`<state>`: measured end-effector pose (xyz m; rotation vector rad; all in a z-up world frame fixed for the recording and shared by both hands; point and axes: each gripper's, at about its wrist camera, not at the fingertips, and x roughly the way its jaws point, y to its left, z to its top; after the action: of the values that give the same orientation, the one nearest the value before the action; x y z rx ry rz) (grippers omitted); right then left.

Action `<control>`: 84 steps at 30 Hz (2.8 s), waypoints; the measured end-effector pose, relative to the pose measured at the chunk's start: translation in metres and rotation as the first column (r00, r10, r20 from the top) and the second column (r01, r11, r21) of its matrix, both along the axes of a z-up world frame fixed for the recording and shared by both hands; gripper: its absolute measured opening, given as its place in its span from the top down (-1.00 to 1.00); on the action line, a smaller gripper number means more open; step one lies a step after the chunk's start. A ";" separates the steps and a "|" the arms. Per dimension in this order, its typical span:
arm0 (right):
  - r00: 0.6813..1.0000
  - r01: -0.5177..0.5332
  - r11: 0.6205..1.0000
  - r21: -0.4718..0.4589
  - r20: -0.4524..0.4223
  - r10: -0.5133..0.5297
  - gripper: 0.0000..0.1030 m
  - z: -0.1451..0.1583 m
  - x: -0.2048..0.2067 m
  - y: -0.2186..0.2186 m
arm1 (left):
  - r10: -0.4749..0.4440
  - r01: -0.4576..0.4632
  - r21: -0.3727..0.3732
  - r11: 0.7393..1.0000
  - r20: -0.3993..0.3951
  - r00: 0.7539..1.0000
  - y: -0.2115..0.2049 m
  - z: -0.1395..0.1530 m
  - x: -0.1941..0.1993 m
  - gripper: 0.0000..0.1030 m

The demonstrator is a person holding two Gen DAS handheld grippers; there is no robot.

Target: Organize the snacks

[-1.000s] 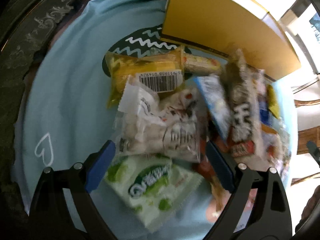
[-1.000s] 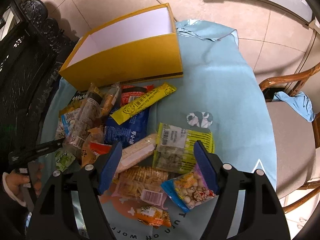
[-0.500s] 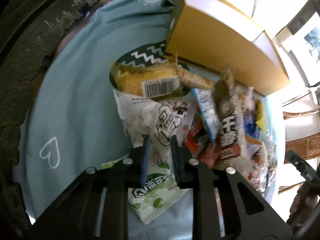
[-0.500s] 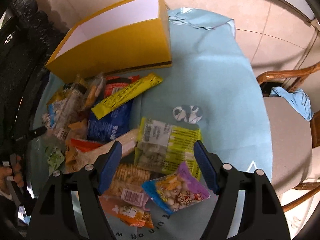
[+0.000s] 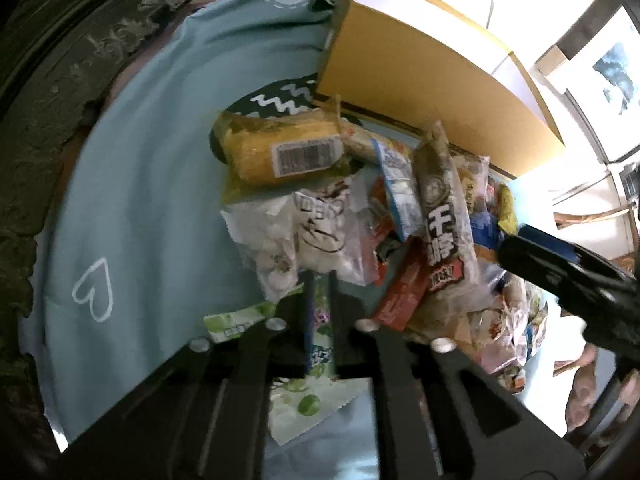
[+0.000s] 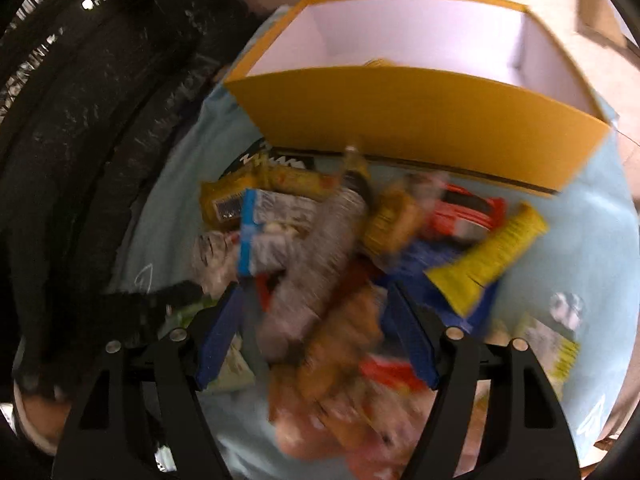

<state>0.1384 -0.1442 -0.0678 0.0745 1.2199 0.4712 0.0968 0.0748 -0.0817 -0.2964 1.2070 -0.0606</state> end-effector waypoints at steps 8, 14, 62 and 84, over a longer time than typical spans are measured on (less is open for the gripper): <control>0.987 -0.037 0.999 -0.006 -0.157 0.035 0.38 -0.049 0.031 0.018 | 0.040 -0.043 0.061 0.997 0.047 0.998 0.013 0.012 -0.003 -0.41; 0.998 0.001 0.994 0.113 -0.064 0.007 0.46 0.006 0.014 -0.029 | -0.014 0.013 0.072 0.997 0.021 1.000 -0.005 0.002 0.009 -0.43; 0.925 0.350 0.934 0.071 0.131 -0.357 0.11 0.032 0.167 -0.133 | -0.075 0.060 0.083 0.995 0.187 0.979 -0.110 0.075 0.222 -0.86; 0.931 0.352 0.936 0.004 0.102 -0.351 -0.31 0.017 -0.065 -0.182 | 0.027 -0.030 0.109 0.994 0.031 0.999 -0.019 0.018 -0.010 -0.95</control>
<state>0.0735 -0.3257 -0.0506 0.2501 1.0807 0.1496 0.0871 0.0555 -0.0638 -0.2161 1.1725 0.0254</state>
